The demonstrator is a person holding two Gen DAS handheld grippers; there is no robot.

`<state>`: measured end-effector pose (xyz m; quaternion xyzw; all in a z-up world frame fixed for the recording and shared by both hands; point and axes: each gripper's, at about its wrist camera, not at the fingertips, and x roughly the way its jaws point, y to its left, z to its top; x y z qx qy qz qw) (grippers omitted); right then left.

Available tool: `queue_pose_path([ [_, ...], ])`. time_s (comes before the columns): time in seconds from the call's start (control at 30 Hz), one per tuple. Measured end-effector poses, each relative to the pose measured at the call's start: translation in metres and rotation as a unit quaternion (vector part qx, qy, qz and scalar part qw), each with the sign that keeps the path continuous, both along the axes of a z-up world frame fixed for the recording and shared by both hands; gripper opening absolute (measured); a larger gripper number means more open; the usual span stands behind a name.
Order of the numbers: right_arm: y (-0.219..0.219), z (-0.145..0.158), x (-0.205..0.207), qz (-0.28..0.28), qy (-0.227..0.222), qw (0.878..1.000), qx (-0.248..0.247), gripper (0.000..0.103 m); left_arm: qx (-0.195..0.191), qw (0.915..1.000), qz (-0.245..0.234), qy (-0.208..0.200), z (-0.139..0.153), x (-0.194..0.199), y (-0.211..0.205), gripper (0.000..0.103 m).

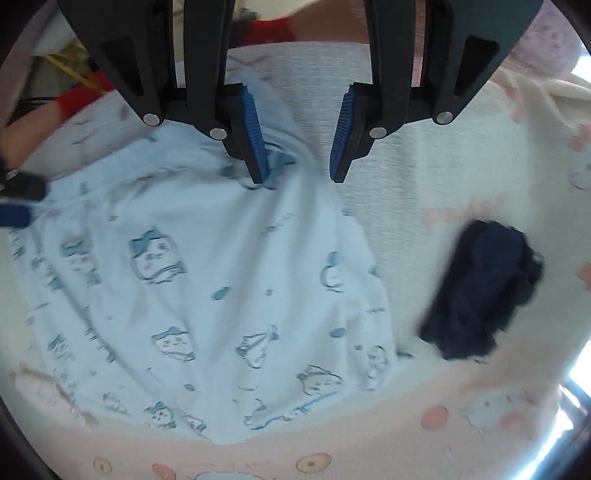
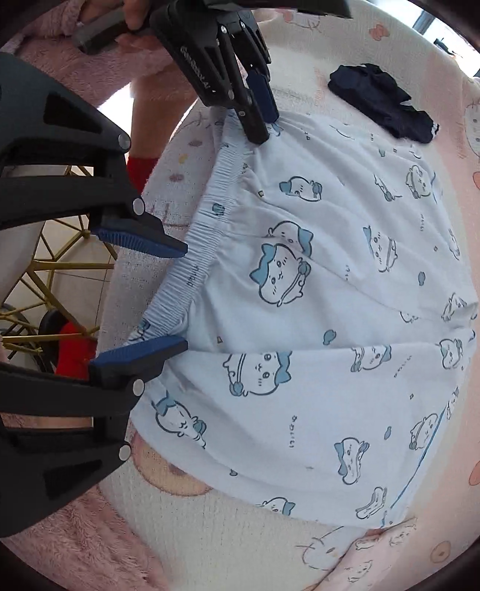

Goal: Fold clothes

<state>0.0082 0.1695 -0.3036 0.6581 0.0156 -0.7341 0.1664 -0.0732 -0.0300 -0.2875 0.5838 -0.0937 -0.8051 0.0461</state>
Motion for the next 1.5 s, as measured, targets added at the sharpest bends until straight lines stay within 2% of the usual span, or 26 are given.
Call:
queue_pose_path([
  [0.03, 0.008, 0.002, -0.001, -0.019, -0.002, 1.000, -0.008, 0.043, 0.012, 0.9999, 0.009, 0.001, 0.003, 0.001, -0.005, 0.037],
  [0.07, 0.017, 0.004, -0.002, -0.038, -0.001, 0.999, -0.018, 0.043, 0.059, 0.9980, 0.025, -0.001, 0.005, 0.003, -0.013, 0.037],
  [0.13, 0.033, 0.010, -0.003, -0.072, 0.006, 0.997, -0.031, 0.043, 0.148, 0.9875, 0.055, -0.005, 0.008, 0.006, -0.027, 0.037],
  [0.2, 0.043, 0.016, -0.003, -0.087, 0.025, 0.996, -0.020, 0.044, 0.171, 0.9838, 0.055, -0.003, 0.011, 0.011, -0.031, 0.037],
  [0.27, 0.051, 0.017, -0.003, -0.096, 0.022, 0.995, -0.035, 0.045, 0.189, 0.9801, 0.061, -0.008, 0.011, 0.013, -0.034, 0.037],
  [0.3, 0.054, 0.016, -0.003, -0.100, 0.016, 0.994, -0.045, 0.045, 0.192, 0.9793, 0.063, -0.013, 0.009, 0.014, -0.035, 0.037],
  [0.37, 0.057, 0.012, -0.003, -0.107, 0.005, 0.993, -0.054, 0.045, 0.165, 0.9830, 0.074, -0.031, 0.002, 0.017, -0.041, 0.037],
  [0.43, 0.053, 0.002, -0.007, -0.098, 0.008, 0.995, -0.004, 0.045, 0.134, 0.9859, 0.087, -0.048, -0.004, 0.022, -0.049, 0.039],
  [0.5, 0.048, -0.006, -0.010, -0.089, 0.018, 0.995, 0.043, 0.045, 0.150, 0.9834, 0.095, -0.037, 0.003, 0.027, -0.056, 0.039],
  [0.53, 0.047, -0.004, -0.009, -0.089, 0.030, 0.994, 0.049, 0.045, 0.157, 0.9823, 0.097, -0.032, 0.007, 0.029, -0.058, 0.039],
  [0.6, 0.041, 0.010, -0.006, -0.072, 0.072, 0.994, 0.026, 0.045, 0.164, 0.9822, 0.089, -0.023, 0.013, 0.033, -0.056, 0.039],
  [0.7, 0.018, 0.024, -0.001, -0.018, 0.111, 0.994, 0.010, 0.045, 0.201, 0.9766, 0.071, -0.029, 0.013, 0.037, -0.051, 0.039],
  [0.77, 0.008, 0.009, -0.001, -0.001, 0.088, 0.996, 0.026, 0.045, 0.181, 0.9798, 0.069, -0.050, 0.005, 0.040, -0.049, 0.039],
  [0.87, 0.009, -0.017, 0.001, 0.001, 0.038, 0.998, 0.053, 0.045, 0.169, 0.9808, 0.082, -0.051, -0.001, 0.048, -0.059, 0.040],
  [0.93, 0.017, -0.014, 0.000, -0.009, 0.040, 0.998, 0.039, 0.045, 0.188, 0.9750, 0.108, -0.050, 0.001, 0.051, -0.071, 0.040],
  [1.0, 0.023, -0.004, 0.001, -0.013, 0.065, 0.997, 0.026, 0.045, 0.209, 0.9692, 0.125, -0.036, 0.007, 0.054, -0.087, 0.041],
  [1.1, 0.025, 0.006, 0.001, -0.017, 0.087, 0.996, -0.012, 0.045, 0.247, 0.9589, 0.136, -0.036, 0.008, 0.058, -0.093, 0.041],
  [1.17, 0.022, 0.002, 0.000, -0.021, 0.087, 0.996, 0.005, 0.045, 0.226, 0.9639, 0.131, -0.051, 0.002, 0.061, -0.088, 0.041],
  [1.27, 0.021, -0.014, -0.003, -0.025, 0.057, 0.997, 0.045, 0.045, 0.196, 0.9721, 0.115, -0.060, 0.002, 0.066, -0.081, 0.041],
  [1.37, 0.027, -0.021, -0.007, -0.040, 0.035, 0.998, 0.038, 0.045, 0.193, 0.9724, 0.116, -0.062, 0.002, 0.071, -0.077, 0.041],
  [1.5, 0.025, -0.025, -0.010, -0.041, 0.035, 0.998, 0.044, 0.045, 0.201, 0.9697, 0.121, -0.070, 0.001, 0.069, -0.054, 0.041],
])
